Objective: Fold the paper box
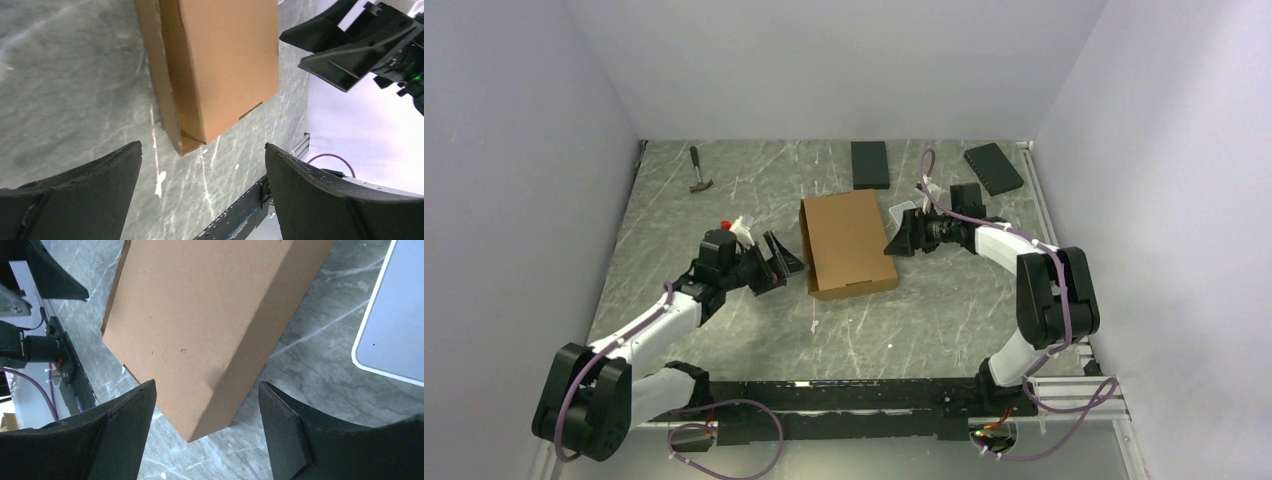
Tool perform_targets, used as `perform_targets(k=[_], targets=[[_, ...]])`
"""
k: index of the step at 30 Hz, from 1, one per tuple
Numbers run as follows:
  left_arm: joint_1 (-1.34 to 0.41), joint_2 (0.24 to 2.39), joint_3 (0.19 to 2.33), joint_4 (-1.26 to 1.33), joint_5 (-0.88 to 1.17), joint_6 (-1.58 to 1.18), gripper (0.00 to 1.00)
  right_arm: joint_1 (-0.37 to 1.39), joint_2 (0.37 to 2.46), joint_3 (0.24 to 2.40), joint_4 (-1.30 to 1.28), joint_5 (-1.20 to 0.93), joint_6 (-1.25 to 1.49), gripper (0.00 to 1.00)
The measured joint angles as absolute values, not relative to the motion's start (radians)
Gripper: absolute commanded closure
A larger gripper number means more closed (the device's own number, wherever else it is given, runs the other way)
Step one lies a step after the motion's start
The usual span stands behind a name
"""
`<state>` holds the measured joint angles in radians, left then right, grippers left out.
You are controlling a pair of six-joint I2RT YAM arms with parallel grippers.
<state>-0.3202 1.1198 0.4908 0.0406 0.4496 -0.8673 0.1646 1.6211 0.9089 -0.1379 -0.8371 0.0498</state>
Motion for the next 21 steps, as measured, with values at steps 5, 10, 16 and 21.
perform_targets(k=[5,10,16,21], targets=[[-0.383,1.135,0.474,0.122,0.404,-0.943,0.03,0.158,1.668,0.908,-0.102,-0.848,0.093,0.24],[-0.421,1.246,0.476,0.154,0.366,-0.99,0.03,0.156,1.702,0.908,-0.102,-0.87,0.117,0.26],[-0.47,1.324,0.492,0.163,0.341,-1.019,0.05,0.154,1.761,0.908,-0.104,-0.884,0.134,0.28],[-0.518,1.371,0.519,0.201,0.332,-1.039,0.14,0.153,1.779,0.908,-0.104,-0.9,0.142,0.29]])
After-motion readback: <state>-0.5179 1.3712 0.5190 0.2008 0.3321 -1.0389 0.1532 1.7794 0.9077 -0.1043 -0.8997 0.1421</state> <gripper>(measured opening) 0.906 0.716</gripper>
